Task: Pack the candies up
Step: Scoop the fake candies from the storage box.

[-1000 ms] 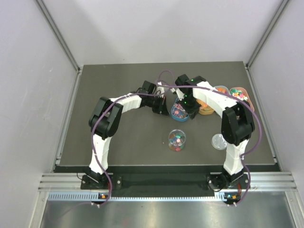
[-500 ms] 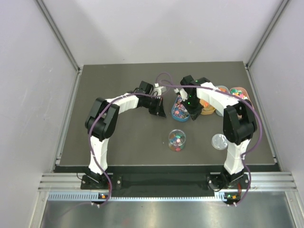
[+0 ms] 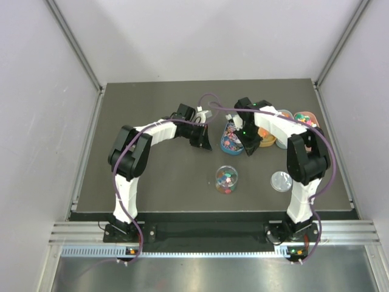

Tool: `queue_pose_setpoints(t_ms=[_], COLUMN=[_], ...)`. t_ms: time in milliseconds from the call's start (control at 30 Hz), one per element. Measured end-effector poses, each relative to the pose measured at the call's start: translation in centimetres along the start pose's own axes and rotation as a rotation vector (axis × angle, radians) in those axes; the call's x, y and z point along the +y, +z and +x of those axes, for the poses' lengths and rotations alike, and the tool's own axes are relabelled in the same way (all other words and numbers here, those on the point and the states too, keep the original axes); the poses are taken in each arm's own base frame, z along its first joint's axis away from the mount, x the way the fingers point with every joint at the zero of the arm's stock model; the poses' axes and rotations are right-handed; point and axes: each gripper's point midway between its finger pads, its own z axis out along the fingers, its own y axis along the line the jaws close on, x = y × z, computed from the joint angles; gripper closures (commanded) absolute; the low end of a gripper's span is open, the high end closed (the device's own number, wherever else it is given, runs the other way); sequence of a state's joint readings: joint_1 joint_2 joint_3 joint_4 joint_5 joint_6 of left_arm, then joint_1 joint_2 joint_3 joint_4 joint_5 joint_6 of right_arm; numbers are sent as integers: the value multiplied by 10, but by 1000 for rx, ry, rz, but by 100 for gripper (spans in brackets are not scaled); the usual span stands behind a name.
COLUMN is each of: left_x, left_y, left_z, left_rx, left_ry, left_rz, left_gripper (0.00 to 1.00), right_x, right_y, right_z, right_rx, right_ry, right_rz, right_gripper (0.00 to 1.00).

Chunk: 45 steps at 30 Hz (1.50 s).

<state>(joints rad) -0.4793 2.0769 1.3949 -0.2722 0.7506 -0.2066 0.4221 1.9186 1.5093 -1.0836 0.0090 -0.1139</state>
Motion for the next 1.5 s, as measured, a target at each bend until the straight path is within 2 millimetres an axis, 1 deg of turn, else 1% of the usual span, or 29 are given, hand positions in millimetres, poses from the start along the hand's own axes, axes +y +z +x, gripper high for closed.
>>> queue_pose_setpoints(t_ms=[133,300,400,500,700,833,1133,1333,1500], left_x=[0,1,1,0,-2,-1,-1,-4,-2], left_y=[0,0,0,-1,-2,-4,-15,-27,-32], left_z=[0,0,0,-3,-8,-1,13,18,22], left_rx=[0,0,-1,-6,-9,21,95,118,144], left_ry=[0,0,0,5,13,19,44,91,119], left_rz=[-1,-2,-5,-7,-6,-12,-39,-63,-83], left_gripper=[100,100,100,100,100,100,100,100,100], right_x=[-3,-5,-5,-5,-7,-7,-7,-8,-8], right_y=[7,16,17,17,13,15,21,19,20], right_z=[4,19,21,20,9,6,13,7,5], right_rx=[-12,-20,-36,-56,-116,-154,-235,-292,-322], right_ry=[16,26,25,22,4,-11,-27,-27,-25], right_rz=[-19,-11,-7,-1,14,24,51,61,64], right_gripper=[100,100,100,100,100,100,100,100,100])
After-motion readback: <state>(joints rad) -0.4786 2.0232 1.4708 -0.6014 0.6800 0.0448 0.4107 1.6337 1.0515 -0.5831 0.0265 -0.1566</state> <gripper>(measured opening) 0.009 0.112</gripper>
